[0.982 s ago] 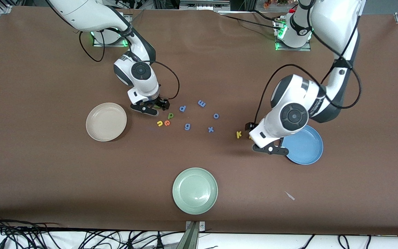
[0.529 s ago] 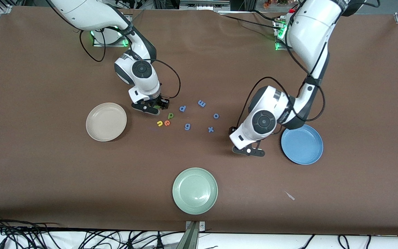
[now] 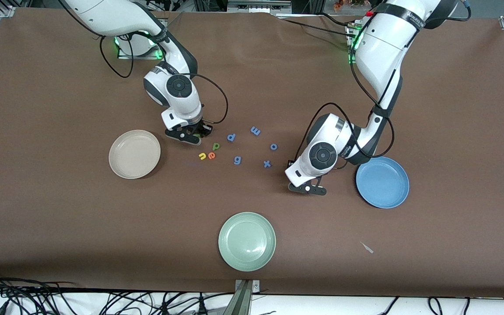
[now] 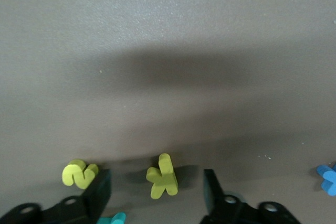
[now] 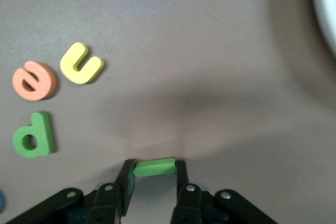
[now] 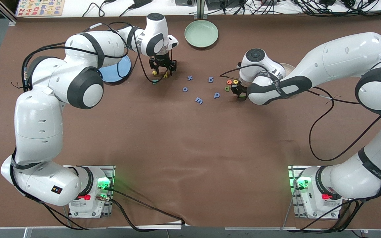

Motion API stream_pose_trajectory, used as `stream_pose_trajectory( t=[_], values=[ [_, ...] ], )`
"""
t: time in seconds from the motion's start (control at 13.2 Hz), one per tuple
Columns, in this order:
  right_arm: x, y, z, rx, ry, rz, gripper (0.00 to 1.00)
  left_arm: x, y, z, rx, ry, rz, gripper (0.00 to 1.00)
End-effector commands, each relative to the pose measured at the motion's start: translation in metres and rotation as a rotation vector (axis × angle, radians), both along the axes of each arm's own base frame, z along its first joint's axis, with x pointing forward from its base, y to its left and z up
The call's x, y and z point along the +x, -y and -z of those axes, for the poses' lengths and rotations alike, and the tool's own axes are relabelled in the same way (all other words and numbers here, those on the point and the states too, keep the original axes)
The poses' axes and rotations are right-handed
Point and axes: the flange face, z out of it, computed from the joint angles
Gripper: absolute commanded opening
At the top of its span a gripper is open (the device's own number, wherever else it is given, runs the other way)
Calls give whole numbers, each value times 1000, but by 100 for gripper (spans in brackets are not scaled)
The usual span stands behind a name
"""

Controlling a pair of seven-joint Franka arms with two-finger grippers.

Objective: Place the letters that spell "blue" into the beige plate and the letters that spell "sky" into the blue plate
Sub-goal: 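Grasp the green bar with the right gripper while the left gripper grasps yellow k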

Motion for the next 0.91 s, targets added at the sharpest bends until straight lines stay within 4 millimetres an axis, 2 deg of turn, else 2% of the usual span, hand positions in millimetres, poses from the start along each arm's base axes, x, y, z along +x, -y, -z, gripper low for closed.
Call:
stream_pose_trajectory(
  t=[0.0, 0.15, 0.23, 0.38, 0.53, 0.6, 0.76, 0.83],
  values=[
    [19, 27, -39, -36, -7, -72, 28, -1, 3, -2, 14, 19, 2, 57],
    [45, 52, -72, -22, -77, -190, 29, -2, 3, 1, 16, 15, 1, 54],
    [57, 64, -86, -28, -110, -260, 29, -3, 3, 4, 18, 11, 2, 43],
    [75, 95, -96, -57, -141, -350, 30, -2, 1, 4, 16, 11, 8, 6],
    [85, 118, -93, -64, -145, -396, 31, 2, -4, -4, 16, 14, 3, 0],
    [88, 126, -90, -63, -146, -415, 33, 6, -6, -17, 11, 28, -5, 0],
    [95, 143, -86, -61, -141, -438, 34, 18, -23, -59, 18, 39, -28, 0],
    [96, 144, -86, -60, -139, -440, 44, 28, -43, -80, 18, 53, -56, 0]
  ],
)
